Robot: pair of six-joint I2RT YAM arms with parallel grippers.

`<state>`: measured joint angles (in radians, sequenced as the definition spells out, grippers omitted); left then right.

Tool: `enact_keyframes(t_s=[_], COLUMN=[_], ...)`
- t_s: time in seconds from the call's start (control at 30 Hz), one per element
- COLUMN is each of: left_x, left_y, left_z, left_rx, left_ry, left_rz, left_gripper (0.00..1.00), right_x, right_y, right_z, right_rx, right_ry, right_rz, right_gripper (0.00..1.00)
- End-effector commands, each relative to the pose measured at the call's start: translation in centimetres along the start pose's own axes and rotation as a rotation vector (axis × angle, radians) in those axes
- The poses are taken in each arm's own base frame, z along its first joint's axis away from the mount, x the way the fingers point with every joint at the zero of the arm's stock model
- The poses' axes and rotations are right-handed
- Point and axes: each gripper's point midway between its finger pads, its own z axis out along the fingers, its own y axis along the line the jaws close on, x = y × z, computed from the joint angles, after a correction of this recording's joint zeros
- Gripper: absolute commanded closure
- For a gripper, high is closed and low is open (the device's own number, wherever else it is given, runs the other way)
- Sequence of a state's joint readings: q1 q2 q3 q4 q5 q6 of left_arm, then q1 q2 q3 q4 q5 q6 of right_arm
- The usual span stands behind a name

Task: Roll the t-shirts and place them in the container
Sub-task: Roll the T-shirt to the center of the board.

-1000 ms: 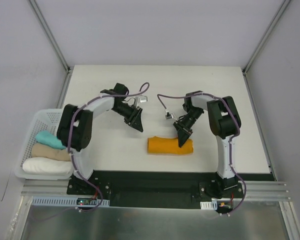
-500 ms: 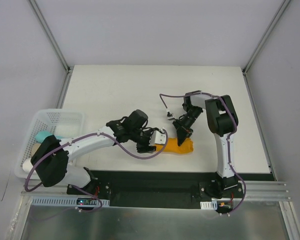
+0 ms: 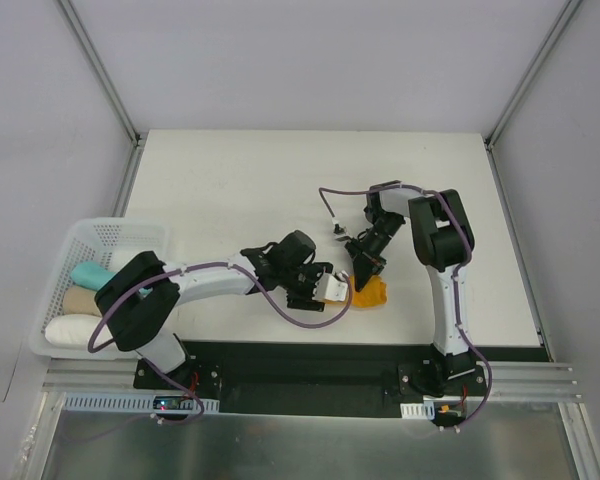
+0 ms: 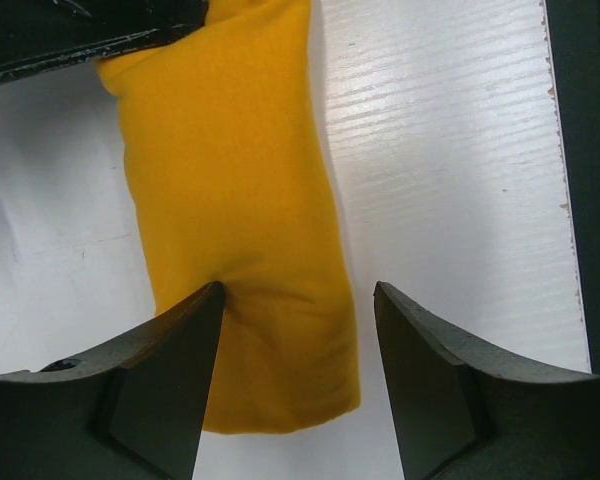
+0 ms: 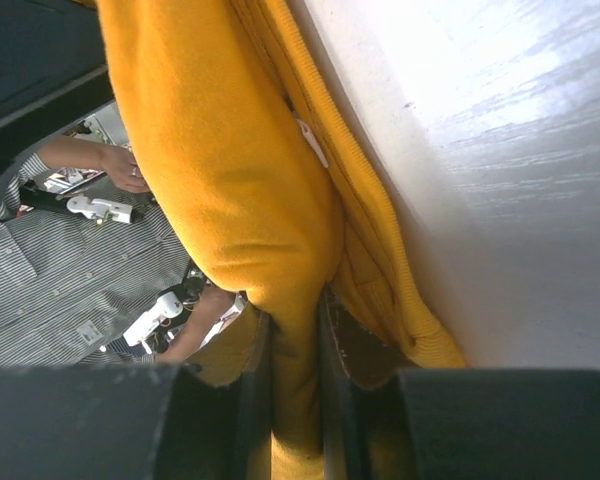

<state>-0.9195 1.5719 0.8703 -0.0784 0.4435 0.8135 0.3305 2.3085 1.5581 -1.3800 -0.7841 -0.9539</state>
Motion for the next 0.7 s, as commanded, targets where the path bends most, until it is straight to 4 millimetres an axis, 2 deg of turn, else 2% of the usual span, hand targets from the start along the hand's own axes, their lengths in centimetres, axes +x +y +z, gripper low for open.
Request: enact_keyframes(t_s=[0.0, 0.13, 0.23, 0.3, 0.33, 0.37, 0.4, 0.43, 0.47, 0.53, 0.57, 0.63, 0.67], left_x=[0.5, 2.0, 3.3, 4.6, 5.1, 5.5, 6.0, 6.4, 6.5, 6.3, 6.5, 6.2, 6.2], left_y=[-0.7, -1.8, -3.3, -4.2, -4.7, -5.0, -5.5, -6.0, -6.3, -6.3, -6.6, -6.4, -6.8], left_z=[1.4, 3.0, 3.6, 3.9, 3.8, 3.8, 3.9, 3.7, 3.7, 4.0, 3.9, 4.1, 3.9], left_rx=[0.033, 0.075, 0.125, 0.161, 0.186, 0.196, 0.216, 0.238, 0.255, 0.275, 0.294, 0.311, 0.334], left_ry=[0.023, 0.077, 0.116, 0.171, 0.201, 0.216, 0.232, 0.251, 0.248, 0.249, 0.266, 0.270, 0.277], left_rz=[0.051, 0.051, 0.074, 0.072, 0.053, 0.040, 0.031, 0.018, 0.025, 0.016, 0.003, -0.011, -0.034], left_gripper=[0.39, 0.39, 0.40, 0.48, 0.53, 0.61, 0.64, 0.67, 0.69, 0.77, 0.79, 0.82, 0.82], right_x=[-0.4, -0.3, -0.6, -1.2, -1.8, -2.4, -3.1, -4.1, -4.3, -3.8, -3.1, -2.7, -1.3], right_y=[-2.2, -2.2, -2.3, -2.5, -1.1, -0.2, 0.4, 1.3, 2.8, 4.0, 6.1, 7.0, 5.4], right_z=[-0.1, -0.2, -0.5, -1.1, -2.6, -3.7, -5.4, -7.4, -9.3, -11.7, -13.4, -16.3, -15.3], right_rx=[0.068, 0.056, 0.060, 0.095, 0.123, 0.132, 0.154, 0.184, 0.223, 0.272, 0.324, 0.447, 0.513], right_ry=[0.022, 0.011, -0.034, -0.088, -0.143, -0.194, -0.269, -0.333, -0.384, -0.448, -0.513, -0.637, -0.641], right_rz=[-0.035, -0.028, -0.015, -0.010, -0.069, -0.106, -0.133, -0.177, -0.227, -0.308, -0.384, -0.486, -0.465], right_gripper=[0.99, 0.99, 0.89, 0.57, 0.35, 0.22, 0.13, 0.01, 0.04, 0.04, 0.04, 0.04, 0.04])
